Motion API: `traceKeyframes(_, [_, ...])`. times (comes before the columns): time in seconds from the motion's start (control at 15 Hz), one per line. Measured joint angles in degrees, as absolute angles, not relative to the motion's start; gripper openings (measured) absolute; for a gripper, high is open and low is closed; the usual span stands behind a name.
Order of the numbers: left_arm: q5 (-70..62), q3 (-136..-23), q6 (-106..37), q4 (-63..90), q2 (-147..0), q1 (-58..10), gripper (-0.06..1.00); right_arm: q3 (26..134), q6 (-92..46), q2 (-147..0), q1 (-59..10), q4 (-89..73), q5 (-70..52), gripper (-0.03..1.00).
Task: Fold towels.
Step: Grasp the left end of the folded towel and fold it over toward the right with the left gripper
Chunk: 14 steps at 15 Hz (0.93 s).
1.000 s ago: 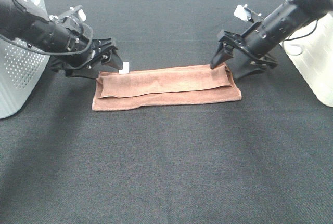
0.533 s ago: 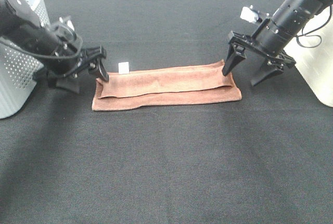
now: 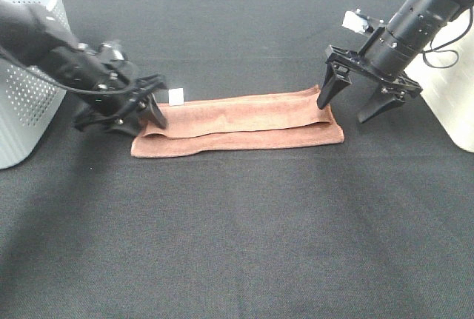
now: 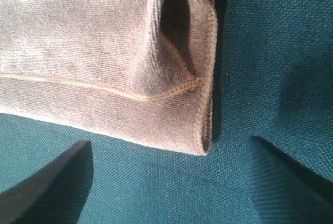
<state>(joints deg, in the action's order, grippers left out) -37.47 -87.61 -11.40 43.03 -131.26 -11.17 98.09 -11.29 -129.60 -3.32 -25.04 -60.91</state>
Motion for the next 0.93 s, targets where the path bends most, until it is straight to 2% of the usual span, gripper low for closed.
traceKeyframes(0.07, [-37.9, -88.2, -11.3, 43.0, -131.6, -11.3, 0.22, 98.1, -11.3, -129.6, -3.3, -25.0, -60.9, 0.75])
traceKeyframes(0.13, [-38.5, -88.8, -11.3, 42.7, -131.6, -11.3, 0.06, 98.1, -11.3, -129.6, -3.3, -25.0, -60.8, 0.75])
traceKeyframes(0.2, [-39.4, -89.4, -11.2, 41.4, -131.6, -11.3, 0.03, 98.1, -11.3, -129.6, -3.3, -25.0, -60.8, 0.75])
traceKeyframes(0.6, [-45.0, -92.8, -5.8, 28.4, -129.5, -11.3, 0.03, 98.1, -11.3, -129.6, -3.3, -25.0, -60.8, 0.75])
traceKeyframes(0.93, [-53.9, -95.9, 1.6, 13.1, -120.8, -11.3, 0.03, 98.1, -11.3, -129.6, -3.3, -25.0, -60.8, 0.75])
